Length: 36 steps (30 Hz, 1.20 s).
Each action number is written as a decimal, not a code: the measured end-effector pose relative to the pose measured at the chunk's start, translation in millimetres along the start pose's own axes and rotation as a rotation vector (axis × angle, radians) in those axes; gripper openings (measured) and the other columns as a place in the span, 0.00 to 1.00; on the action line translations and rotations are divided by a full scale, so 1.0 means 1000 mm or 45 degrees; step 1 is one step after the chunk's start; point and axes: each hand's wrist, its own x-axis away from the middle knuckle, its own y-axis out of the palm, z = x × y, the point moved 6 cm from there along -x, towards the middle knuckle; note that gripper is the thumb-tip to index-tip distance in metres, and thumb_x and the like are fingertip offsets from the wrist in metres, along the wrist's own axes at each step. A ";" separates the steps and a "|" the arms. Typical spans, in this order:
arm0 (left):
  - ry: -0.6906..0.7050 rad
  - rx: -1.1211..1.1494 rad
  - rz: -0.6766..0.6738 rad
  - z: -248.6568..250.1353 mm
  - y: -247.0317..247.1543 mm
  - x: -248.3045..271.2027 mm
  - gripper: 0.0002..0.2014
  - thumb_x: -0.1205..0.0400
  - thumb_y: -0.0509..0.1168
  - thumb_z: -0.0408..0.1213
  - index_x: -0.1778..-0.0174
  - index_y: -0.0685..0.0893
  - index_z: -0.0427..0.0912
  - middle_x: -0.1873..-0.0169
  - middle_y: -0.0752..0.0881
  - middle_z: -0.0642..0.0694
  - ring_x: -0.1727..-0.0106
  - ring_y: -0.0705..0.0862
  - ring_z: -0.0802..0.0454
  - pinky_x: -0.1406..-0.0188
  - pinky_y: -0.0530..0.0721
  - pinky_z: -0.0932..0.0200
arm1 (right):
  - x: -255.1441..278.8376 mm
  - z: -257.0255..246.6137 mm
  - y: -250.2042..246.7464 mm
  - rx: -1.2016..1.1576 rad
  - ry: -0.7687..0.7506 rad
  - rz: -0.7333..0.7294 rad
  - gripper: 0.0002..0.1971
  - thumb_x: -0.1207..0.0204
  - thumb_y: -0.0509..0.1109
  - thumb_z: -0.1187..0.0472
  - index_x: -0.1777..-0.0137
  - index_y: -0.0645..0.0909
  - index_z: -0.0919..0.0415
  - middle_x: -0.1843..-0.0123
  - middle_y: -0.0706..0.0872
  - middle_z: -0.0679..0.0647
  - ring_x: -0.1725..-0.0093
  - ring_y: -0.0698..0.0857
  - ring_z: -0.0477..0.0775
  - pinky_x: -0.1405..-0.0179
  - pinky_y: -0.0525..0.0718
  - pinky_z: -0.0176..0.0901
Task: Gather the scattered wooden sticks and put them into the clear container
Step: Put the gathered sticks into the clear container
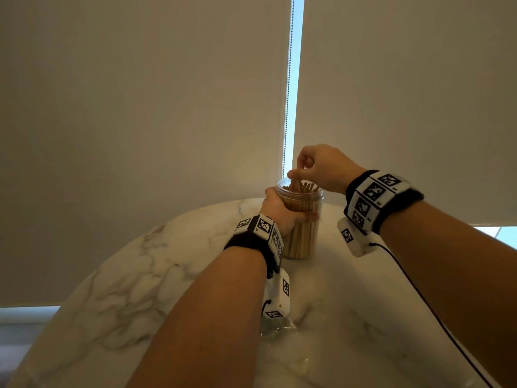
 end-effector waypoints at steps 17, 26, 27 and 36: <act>-0.024 -0.032 0.010 -0.004 0.001 -0.004 0.54 0.37 0.85 0.48 0.22 0.58 0.47 0.33 0.77 0.46 0.32 0.78 0.42 0.36 0.83 0.40 | -0.007 -0.014 0.022 0.544 -0.042 -0.128 0.04 0.21 0.73 0.59 0.48 0.87 0.56 0.47 0.88 0.52 0.50 0.84 0.53 0.55 0.80 0.40; 0.003 -0.005 0.015 -0.007 0.002 -0.007 0.55 0.39 0.86 0.49 0.22 0.58 0.48 0.33 0.77 0.45 0.32 0.78 0.41 0.36 0.83 0.38 | -0.008 -0.013 0.015 0.459 0.066 -0.415 0.11 0.20 0.70 0.59 0.40 0.88 0.52 0.46 0.86 0.47 0.43 0.84 0.51 0.48 0.81 0.40; 0.006 -0.004 0.013 -0.008 0.002 -0.007 0.55 0.39 0.86 0.49 0.22 0.58 0.48 0.32 0.77 0.46 0.32 0.78 0.41 0.36 0.83 0.38 | -0.009 -0.011 0.012 0.407 0.068 -0.357 0.10 0.22 0.74 0.61 0.43 0.88 0.51 0.48 0.86 0.46 0.47 0.83 0.49 0.55 0.79 0.38; 0.008 0.007 0.010 -0.011 0.003 -0.013 0.56 0.39 0.86 0.48 0.21 0.57 0.48 0.31 0.76 0.45 0.30 0.77 0.41 0.33 0.81 0.39 | -0.008 -0.005 0.013 0.210 0.016 -0.234 0.07 0.20 0.69 0.61 0.49 0.88 0.55 0.54 0.87 0.46 0.55 0.82 0.45 0.65 0.74 0.32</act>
